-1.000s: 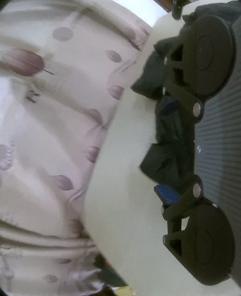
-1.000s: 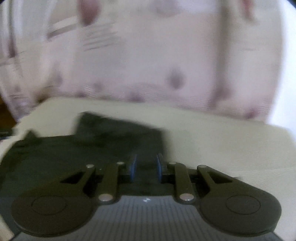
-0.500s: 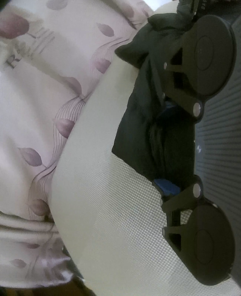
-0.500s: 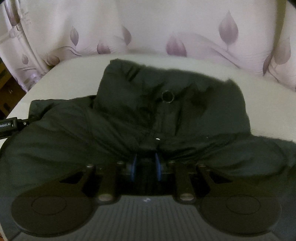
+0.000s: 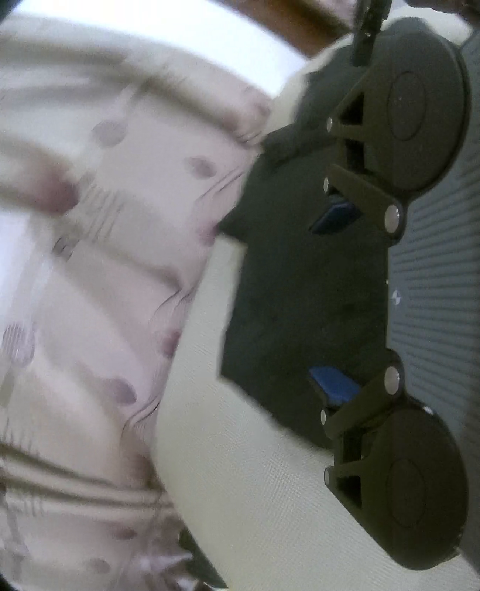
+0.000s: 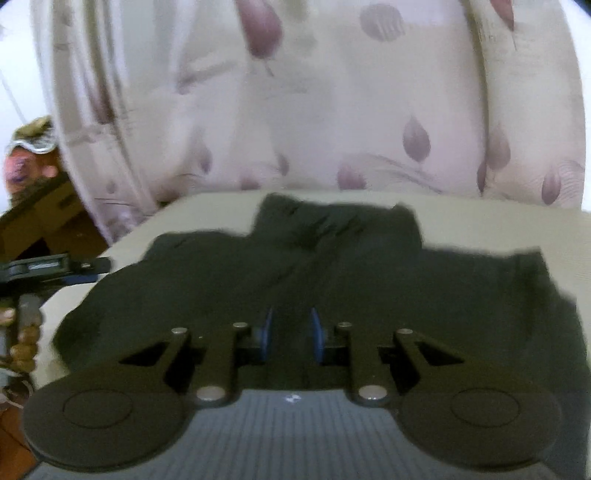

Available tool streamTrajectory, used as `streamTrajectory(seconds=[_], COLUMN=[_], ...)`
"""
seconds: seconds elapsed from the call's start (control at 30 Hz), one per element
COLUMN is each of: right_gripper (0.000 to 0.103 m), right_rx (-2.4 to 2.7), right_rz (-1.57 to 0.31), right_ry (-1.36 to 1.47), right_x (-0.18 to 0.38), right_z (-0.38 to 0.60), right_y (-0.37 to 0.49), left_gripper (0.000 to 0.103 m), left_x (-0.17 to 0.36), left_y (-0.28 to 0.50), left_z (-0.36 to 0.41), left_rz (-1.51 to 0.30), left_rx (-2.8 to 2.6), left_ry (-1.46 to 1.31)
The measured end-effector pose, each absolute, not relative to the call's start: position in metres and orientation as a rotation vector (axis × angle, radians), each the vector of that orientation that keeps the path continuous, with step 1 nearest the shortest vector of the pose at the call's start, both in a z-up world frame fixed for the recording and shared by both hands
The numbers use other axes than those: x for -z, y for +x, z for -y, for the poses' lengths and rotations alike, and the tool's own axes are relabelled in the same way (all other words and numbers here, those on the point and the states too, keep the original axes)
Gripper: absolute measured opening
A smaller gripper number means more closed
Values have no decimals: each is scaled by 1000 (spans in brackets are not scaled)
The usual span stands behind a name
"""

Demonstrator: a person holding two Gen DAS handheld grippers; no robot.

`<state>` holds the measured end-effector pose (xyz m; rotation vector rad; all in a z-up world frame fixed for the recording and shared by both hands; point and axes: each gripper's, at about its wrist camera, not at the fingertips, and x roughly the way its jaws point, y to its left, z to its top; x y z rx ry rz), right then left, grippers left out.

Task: Fold large clothes

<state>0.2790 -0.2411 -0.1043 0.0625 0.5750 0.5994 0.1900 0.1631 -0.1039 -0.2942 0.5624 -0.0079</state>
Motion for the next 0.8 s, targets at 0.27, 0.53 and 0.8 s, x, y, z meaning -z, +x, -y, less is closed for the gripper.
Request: streamTrajectory(seconds=[0.27,0.53,0.8], right_gripper=[20,20,21], right_rx=[-646,-635,-709], right_rz=[-554,-601,-531], right_ry=[-175,-138,-131], right_x=[152,170,134], right_z=[177,175,134], right_y=[227,239,216], left_gripper=[81,82,87], left_x=[140,148,148], left_y=[167,170,171], left_z=[-137,-140,-137], left_rz=[-620,-632,-638], left_rx=[-3,-15,-8], left_ry=[-282,-284,-283])
